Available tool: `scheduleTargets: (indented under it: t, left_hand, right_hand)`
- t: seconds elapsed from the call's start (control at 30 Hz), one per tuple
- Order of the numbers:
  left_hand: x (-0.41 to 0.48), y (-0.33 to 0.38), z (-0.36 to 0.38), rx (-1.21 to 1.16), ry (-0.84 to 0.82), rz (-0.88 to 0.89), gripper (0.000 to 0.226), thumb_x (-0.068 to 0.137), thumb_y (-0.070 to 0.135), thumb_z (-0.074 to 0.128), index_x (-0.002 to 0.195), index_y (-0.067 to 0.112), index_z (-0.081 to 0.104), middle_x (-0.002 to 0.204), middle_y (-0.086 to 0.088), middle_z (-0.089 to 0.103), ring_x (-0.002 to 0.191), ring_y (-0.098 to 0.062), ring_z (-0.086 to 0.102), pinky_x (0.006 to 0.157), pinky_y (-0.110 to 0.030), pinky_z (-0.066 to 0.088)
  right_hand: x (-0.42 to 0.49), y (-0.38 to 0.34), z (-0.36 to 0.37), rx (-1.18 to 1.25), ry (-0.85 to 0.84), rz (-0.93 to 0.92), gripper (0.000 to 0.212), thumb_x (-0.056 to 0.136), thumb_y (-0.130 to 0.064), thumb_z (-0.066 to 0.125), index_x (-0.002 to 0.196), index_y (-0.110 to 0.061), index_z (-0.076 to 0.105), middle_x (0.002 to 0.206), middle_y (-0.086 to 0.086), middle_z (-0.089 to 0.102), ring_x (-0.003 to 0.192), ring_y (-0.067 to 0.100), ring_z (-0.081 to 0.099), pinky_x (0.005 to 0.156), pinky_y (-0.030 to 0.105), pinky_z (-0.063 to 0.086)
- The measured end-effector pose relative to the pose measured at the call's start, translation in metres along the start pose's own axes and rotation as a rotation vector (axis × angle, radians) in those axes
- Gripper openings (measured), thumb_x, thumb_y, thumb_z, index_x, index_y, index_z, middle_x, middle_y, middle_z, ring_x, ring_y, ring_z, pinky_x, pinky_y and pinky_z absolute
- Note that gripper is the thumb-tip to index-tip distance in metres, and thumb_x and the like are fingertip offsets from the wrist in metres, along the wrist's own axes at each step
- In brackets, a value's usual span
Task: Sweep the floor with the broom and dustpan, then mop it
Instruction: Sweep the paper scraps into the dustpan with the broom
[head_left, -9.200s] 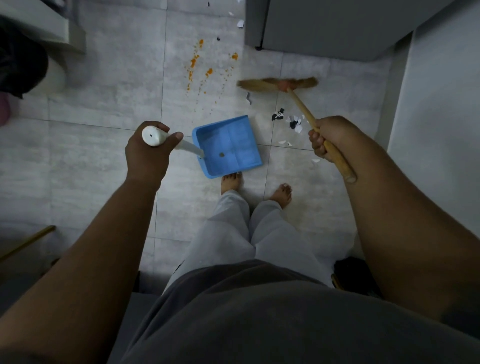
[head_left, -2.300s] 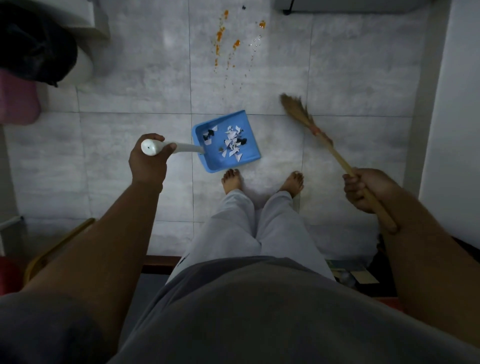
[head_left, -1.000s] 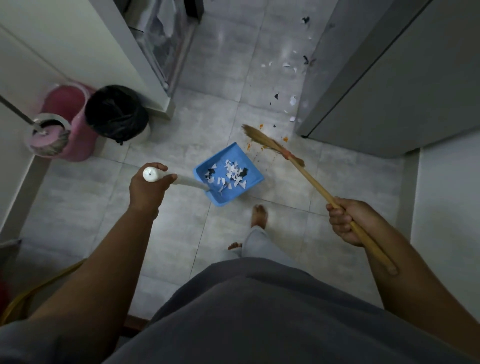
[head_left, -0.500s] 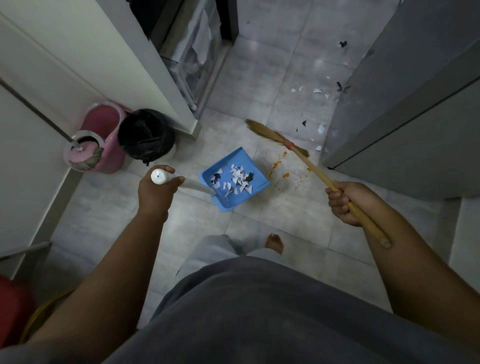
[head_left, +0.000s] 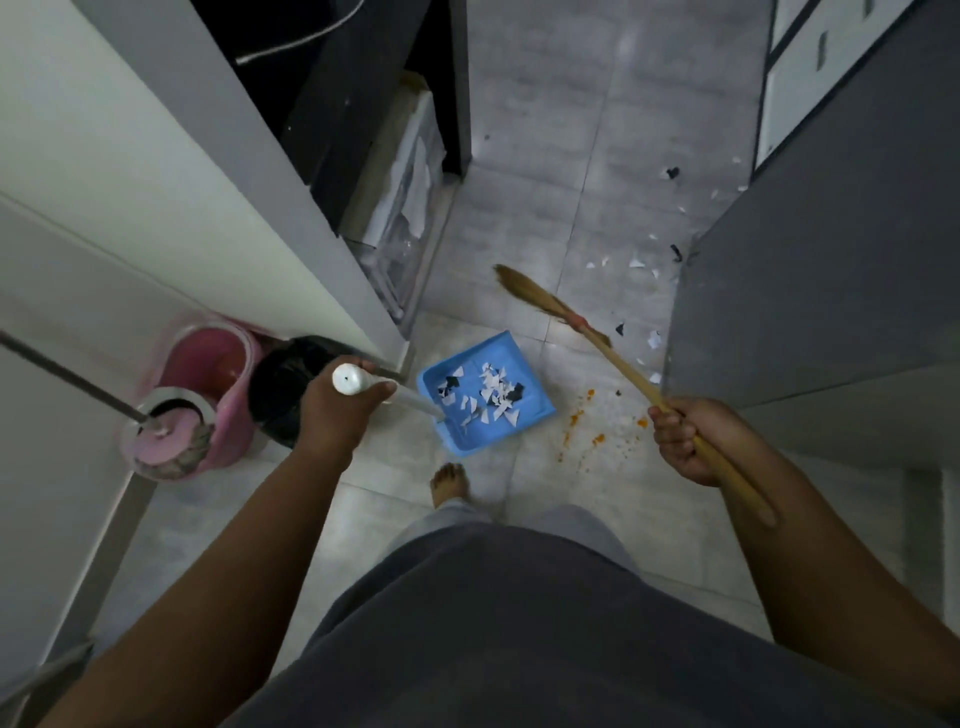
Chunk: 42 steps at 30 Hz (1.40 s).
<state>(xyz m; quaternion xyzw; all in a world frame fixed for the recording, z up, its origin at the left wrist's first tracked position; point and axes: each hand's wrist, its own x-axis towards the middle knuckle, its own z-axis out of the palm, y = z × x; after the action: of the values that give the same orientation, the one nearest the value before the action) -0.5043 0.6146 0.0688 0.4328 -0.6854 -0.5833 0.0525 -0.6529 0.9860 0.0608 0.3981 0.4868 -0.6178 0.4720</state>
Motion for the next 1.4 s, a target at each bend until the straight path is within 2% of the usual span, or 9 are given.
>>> scheduleTargets:
  t: [0.07,0.13,0.23,0.5,0.6,0.7,1.03,1.23,1.4]
  left_hand:
    - [0.029,0.022,0.002,0.064,-0.033,0.093,0.028,0.073,0.003,0.083,0.097,0.003,0.068,0.089,-0.003,0.068,0.080,-0.009,0.064,0.068,-0.018,0.056]
    - [0.055,0.043,0.009,0.111,-0.091,0.140,0.027,0.074,0.004,0.083,0.097,0.003,0.068,0.086,0.004,0.066,0.069,0.006,0.060,0.065,-0.014,0.054]
    - [0.097,0.069,0.028,0.164,-0.128,0.173,0.026,0.074,0.008,0.084,0.094,0.008,0.068,0.085,0.005,0.067,0.071,0.000,0.060,0.069,-0.021,0.053]
    - [0.211,0.141,0.114,0.186,-0.232,0.104,0.026,0.075,0.001,0.081,0.095,0.011,0.066,0.096,-0.013,0.067,0.091,-0.034,0.066,0.079,-0.047,0.058]
    - [0.256,0.177,0.159,0.249,-0.239,0.165,0.025,0.075,0.002,0.082,0.091,0.013,0.067,0.099,-0.012,0.069,0.094,-0.031,0.066,0.086,-0.052,0.057]
    - [0.292,0.221,0.206,0.285,-0.290,0.173,0.029,0.075,-0.002,0.080,0.100,0.003,0.066,0.099,-0.014,0.067,0.088,-0.024,0.063,0.086,-0.051,0.055]
    - [0.377,0.322,0.341,0.309,-0.408,0.235,0.028,0.074,-0.002,0.082,0.093,0.010,0.064,0.090,-0.003,0.064,0.085,-0.016,0.058,0.079,-0.032,0.049]
    - [0.443,0.370,0.409,0.377,-0.560,0.315,0.028,0.074,-0.004,0.081,0.094,0.008,0.065,0.085,0.001,0.065,0.075,-0.009,0.059,0.077,-0.034,0.052]
    - [0.501,0.408,0.470,0.515,-0.720,0.401,0.026,0.073,0.005,0.084,0.091,0.015,0.070,0.092,0.003,0.071,0.088,-0.022,0.067,0.083,-0.038,0.056]
  right_hand:
    - [0.004,-0.010,0.018,0.043,-0.012,-0.011,0.038,0.105,-0.027,0.027,0.073,-0.014,0.043,0.041,-0.006,0.038,0.026,0.005,0.032,0.026,0.013,0.025]
    - [0.005,-0.019,0.030,0.088,-0.017,-0.001,0.038,0.105,-0.026,0.028,0.073,-0.014,0.044,0.041,-0.006,0.038,0.026,0.004,0.032,0.026,0.013,0.025]
    - [0.010,-0.040,0.038,0.143,-0.018,-0.026,0.040,0.105,-0.026,0.029,0.070,-0.014,0.043,0.039,-0.006,0.036,0.026,0.005,0.031,0.026,0.012,0.024]
    - [0.060,-0.142,0.035,0.231,0.019,-0.061,0.038,0.105,-0.024,0.030,0.069,-0.016,0.041,0.040,-0.007,0.032,0.027,0.005,0.028,0.026,0.014,0.023]
    - [0.089,-0.192,0.034,0.280,0.004,-0.075,0.038,0.103,-0.024,0.031,0.066,-0.017,0.039,0.038,-0.006,0.029,0.026,0.006,0.026,0.026,0.014,0.021]
    - [0.103,-0.245,0.039,0.343,-0.032,-0.042,0.039,0.105,-0.025,0.028,0.068,-0.017,0.037,0.038,-0.007,0.030,0.025,0.004,0.026,0.025,0.014,0.020]
    - [0.119,-0.407,0.028,0.416,0.012,-0.067,0.039,0.106,-0.025,0.025,0.069,-0.017,0.035,0.039,-0.007,0.030,0.026,0.003,0.026,0.025,0.015,0.021]
    - [0.129,-0.455,0.024,0.575,0.081,-0.117,0.036,0.104,-0.023,0.031,0.070,-0.016,0.038,0.041,-0.006,0.032,0.027,0.003,0.028,0.026,0.013,0.021]
    - [0.141,-0.481,0.041,0.767,0.087,-0.158,0.037,0.104,-0.024,0.029,0.070,-0.016,0.038,0.037,-0.006,0.032,0.025,0.004,0.027,0.025,0.013,0.021]
